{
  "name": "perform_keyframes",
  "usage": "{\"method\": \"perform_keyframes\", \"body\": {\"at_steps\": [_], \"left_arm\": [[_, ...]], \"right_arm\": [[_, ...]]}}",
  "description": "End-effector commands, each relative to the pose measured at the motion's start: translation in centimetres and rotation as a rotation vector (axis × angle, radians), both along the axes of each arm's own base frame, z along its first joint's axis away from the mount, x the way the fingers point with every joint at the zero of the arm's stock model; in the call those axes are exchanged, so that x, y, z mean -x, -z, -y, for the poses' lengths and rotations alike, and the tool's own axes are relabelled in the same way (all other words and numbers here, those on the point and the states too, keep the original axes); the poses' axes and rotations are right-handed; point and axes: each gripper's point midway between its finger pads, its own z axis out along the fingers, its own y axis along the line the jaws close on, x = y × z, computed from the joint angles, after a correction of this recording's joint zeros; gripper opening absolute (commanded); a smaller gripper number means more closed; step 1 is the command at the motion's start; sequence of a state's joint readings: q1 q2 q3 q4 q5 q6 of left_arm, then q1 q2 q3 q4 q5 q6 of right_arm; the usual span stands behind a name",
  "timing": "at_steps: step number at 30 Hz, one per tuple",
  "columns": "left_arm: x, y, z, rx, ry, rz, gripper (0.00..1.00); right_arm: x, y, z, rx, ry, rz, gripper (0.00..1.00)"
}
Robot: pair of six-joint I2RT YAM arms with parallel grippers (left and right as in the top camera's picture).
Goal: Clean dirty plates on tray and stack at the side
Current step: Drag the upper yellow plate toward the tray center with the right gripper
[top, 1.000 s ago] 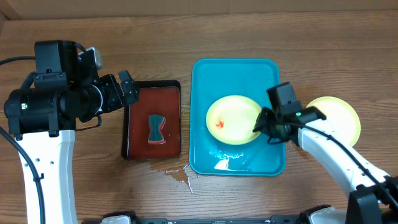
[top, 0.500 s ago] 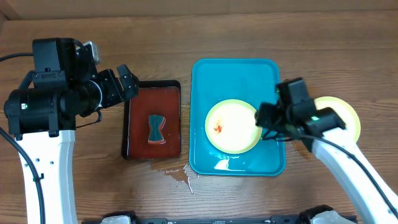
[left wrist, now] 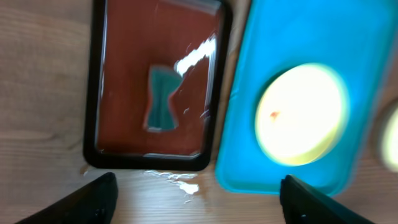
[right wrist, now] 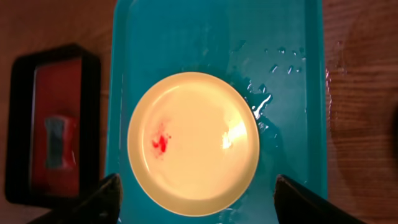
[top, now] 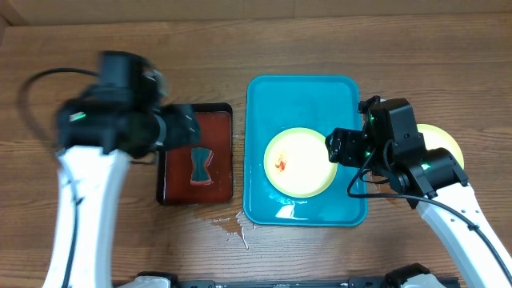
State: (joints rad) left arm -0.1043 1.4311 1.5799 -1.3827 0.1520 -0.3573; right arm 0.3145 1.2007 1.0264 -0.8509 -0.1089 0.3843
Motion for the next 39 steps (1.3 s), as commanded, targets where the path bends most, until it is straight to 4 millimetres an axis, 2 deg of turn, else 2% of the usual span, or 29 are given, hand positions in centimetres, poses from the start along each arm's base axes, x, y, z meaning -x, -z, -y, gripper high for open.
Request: {"method": "perform_keyframes", "body": {"at_steps": [1, 3, 5, 7, 8, 12, 15, 17, 18, 19, 20, 23, 25, 26, 29, 30, 32, 36, 39], "left_arm": [[0.1, 6.6, -1.7, -0.224, -0.041, -0.153, 0.79], [-0.3, 9.4, -1.4, -0.241, -0.032, -0.196, 0.76], [-0.6, 12.2, -1.3, -0.251, -0.029, -0.246, 0.67], [-0.9, 14.4, -1.2, -0.257, -0.024, -0.286, 0.65], [-1.2, 16.4, -1.1, -0.264, -0.020, -0.327, 0.63], [-1.5, 19.8, -0.3, -0.238, -0.003, -0.402, 0.57], [-1.2, 21.5, -0.2, -0.238, 0.002, -0.455, 0.41], [-1.0, 22.4, -0.3, -0.247, 0.004, -0.480, 0.35], [-0.9, 22.7, -0.3, -0.249, 0.005, -0.490, 0.25], [-0.8, 23.0, -0.4, -0.251, 0.005, -0.500, 0.10], [-0.8, 23.1, -0.4, -0.251, 0.005, -0.502, 0.04], [-1.0, 22.7, -0.3, -0.249, 0.004, -0.491, 0.04], [-1.2, 22.1, -0.3, -0.247, 0.006, -0.480, 0.04], [-1.4, 21.1, -0.3, -0.244, 0.005, -0.463, 0.04], [-1.7, 19.0, -0.2, -0.236, 0.003, -0.421, 0.04], [-1.9, 17.2, -0.2, -0.229, 0.002, -0.378, 0.04], [-2.2, 15.2, -0.3, -0.226, -0.003, -0.327, 0.04], [-2.6, 11.1, -0.3, -0.213, 0.005, -0.200, 0.04], [-2.5, 9.0, -0.8, -0.230, -0.007, -0.130, 0.04]], "right_arm": [[-0.1, -0.5, -0.2, -0.009, -0.015, 0.013, 0.63], [0.0, -0.5, -0.2, -0.008, -0.015, 0.012, 0.60], [0.0, -0.5, -0.2, -0.008, -0.015, 0.011, 0.55], [0.0, -0.4, -0.2, -0.007, -0.015, 0.008, 0.53], [0.2, -0.3, -0.1, -0.004, -0.015, 0.000, 0.49], [0.3, -0.2, -0.1, -0.001, -0.014, -0.007, 0.45], [0.5, -0.1, 0.0, 0.001, -0.014, -0.013, 0.38], [0.5, 0.0, 0.1, 0.006, -0.012, -0.018, 0.35], [0.5, 0.0, 0.2, 0.009, -0.010, -0.018, 0.35], [0.5, 0.0, 0.2, 0.013, -0.007, -0.018, 0.35], [0.5, 0.0, 0.3, 0.017, -0.005, -0.017, 0.35], [0.4, 0.2, 1.0, 0.051, 0.021, -0.013, 0.33], [0.2, 0.4, 2.5, 0.091, 0.115, -0.019, 0.29], [0.0, 0.5, 3.9, 0.126, 0.208, -0.020, 0.25], [-0.2, 0.8, 4.9, 0.141, 0.257, -0.028, 0.24], [-0.4, 1.2, 5.3, 0.138, 0.266, -0.044, 0.24], [-0.4, 1.9, 5.1, 0.142, 0.219, -0.070, 0.24], [-0.1, 4.1, 3.0, 0.109, 0.054, -0.153, 0.31], [-0.3, 6.1, 2.8, 0.121, 0.047, -0.218, 0.25]]}}
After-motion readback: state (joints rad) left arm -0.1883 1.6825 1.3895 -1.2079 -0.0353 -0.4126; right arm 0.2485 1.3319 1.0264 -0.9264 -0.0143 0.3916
